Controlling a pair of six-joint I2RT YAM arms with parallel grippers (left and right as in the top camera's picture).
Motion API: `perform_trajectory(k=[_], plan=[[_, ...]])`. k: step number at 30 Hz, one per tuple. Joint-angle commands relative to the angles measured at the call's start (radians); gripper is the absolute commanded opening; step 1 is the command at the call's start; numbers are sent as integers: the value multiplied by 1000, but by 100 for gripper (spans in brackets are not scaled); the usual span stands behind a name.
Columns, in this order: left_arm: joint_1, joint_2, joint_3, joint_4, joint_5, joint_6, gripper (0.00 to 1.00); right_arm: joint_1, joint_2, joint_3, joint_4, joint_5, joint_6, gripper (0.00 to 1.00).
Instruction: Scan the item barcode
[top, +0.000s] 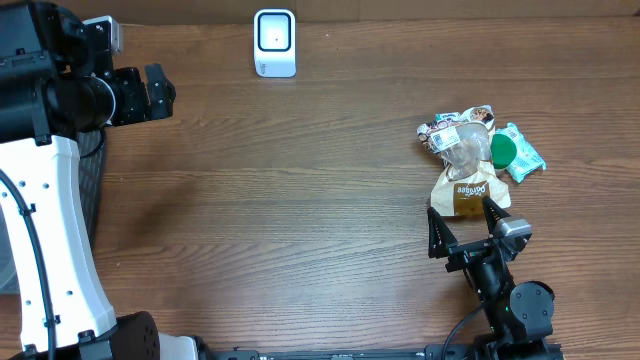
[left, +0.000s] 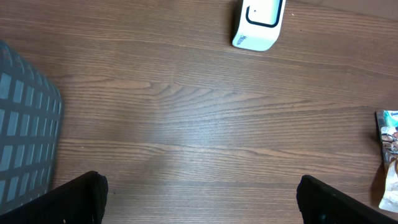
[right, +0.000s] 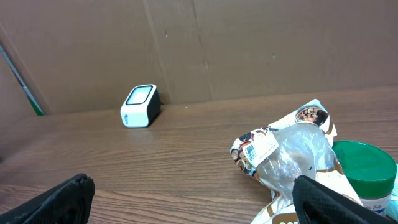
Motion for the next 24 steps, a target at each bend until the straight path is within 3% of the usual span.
perform_trajectory(k=[1,10,15,19,24], plan=[[-7,2,8,0,8,-13,100,-1,-12,-11,5,-6,2,100],[-7,-119,-34,-10,5,-13,99,-1,-12,-11,5,-6,2,100],[-29,-278,-248,34,-43,-13,99,-1,-12,-11,5,-6,2,100],[-78,-482,-566,346,-44,-13,100,-1,-12,-11,5,-6,2,100],[-87,-800,-1076,850,-30,-14,100,-1,-12,-11,5,-6,2,100]])
